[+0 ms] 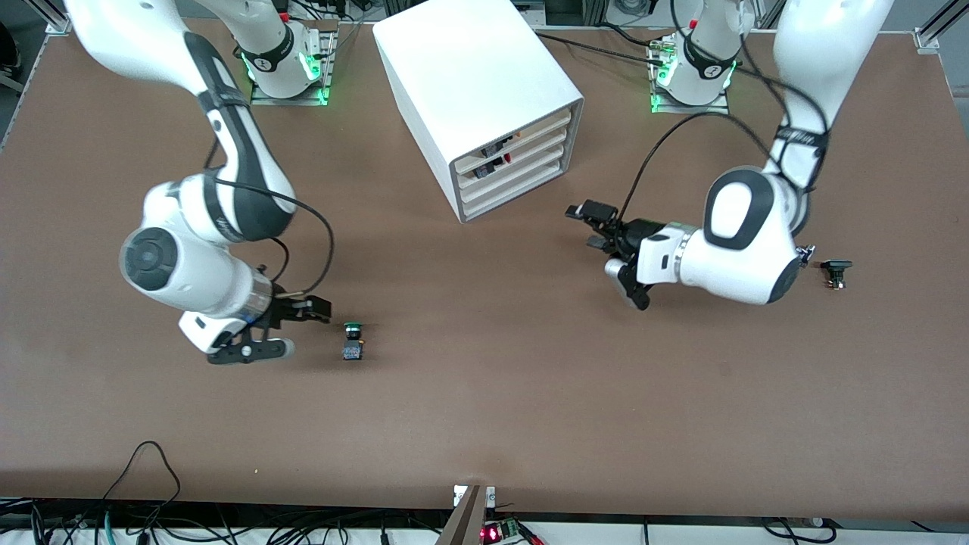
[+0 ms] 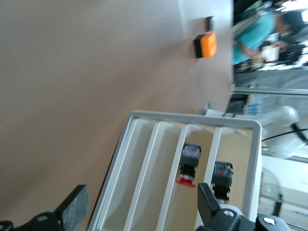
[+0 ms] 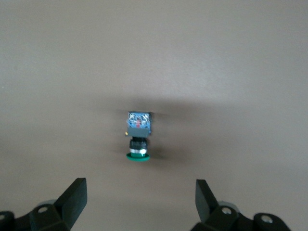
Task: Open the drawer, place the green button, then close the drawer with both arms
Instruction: 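Grasp the blue button with the right gripper while the left gripper grasps the drawer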
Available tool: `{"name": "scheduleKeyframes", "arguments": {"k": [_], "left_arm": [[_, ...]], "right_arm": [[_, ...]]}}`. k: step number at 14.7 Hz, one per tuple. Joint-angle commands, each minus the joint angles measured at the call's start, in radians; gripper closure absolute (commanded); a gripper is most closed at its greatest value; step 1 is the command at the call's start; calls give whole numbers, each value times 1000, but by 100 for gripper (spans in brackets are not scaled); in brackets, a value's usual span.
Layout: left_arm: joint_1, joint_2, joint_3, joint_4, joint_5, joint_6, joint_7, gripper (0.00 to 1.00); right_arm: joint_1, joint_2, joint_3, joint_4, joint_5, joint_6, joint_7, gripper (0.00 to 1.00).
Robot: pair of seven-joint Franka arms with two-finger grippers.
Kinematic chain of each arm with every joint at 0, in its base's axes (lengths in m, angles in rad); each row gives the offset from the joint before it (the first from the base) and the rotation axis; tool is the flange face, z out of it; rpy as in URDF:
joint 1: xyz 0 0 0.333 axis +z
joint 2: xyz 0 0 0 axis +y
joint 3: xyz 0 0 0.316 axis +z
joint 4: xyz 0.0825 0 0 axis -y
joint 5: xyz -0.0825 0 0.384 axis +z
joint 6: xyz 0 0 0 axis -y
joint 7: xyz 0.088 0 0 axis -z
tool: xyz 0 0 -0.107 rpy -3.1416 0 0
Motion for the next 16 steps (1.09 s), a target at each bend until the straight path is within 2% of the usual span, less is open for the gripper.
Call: {"name": "scheduleKeyframes", "arguments": {"k": [1, 7, 10, 13, 16], "left_arm": [[0, 32, -4, -69, -133, 16, 115, 0], [-5, 34, -9, -195, -197, -1, 238, 0], [1, 36, -49, -275, -269, 0, 295, 0], [-5, 36, -52, -341, -288, 1, 341, 0], [-6, 37, -52, -387, -299, 2, 399, 0]], "right_arm": [[5, 70, -4, 20, 14, 80, 0, 0], [43, 199, -5, 23, 14, 271, 29, 0], [48, 238, -4, 25, 13, 328, 33, 0], [60, 255, -5, 25, 13, 348, 56, 1], [63, 255, -5, 25, 13, 348, 58, 17]]}}
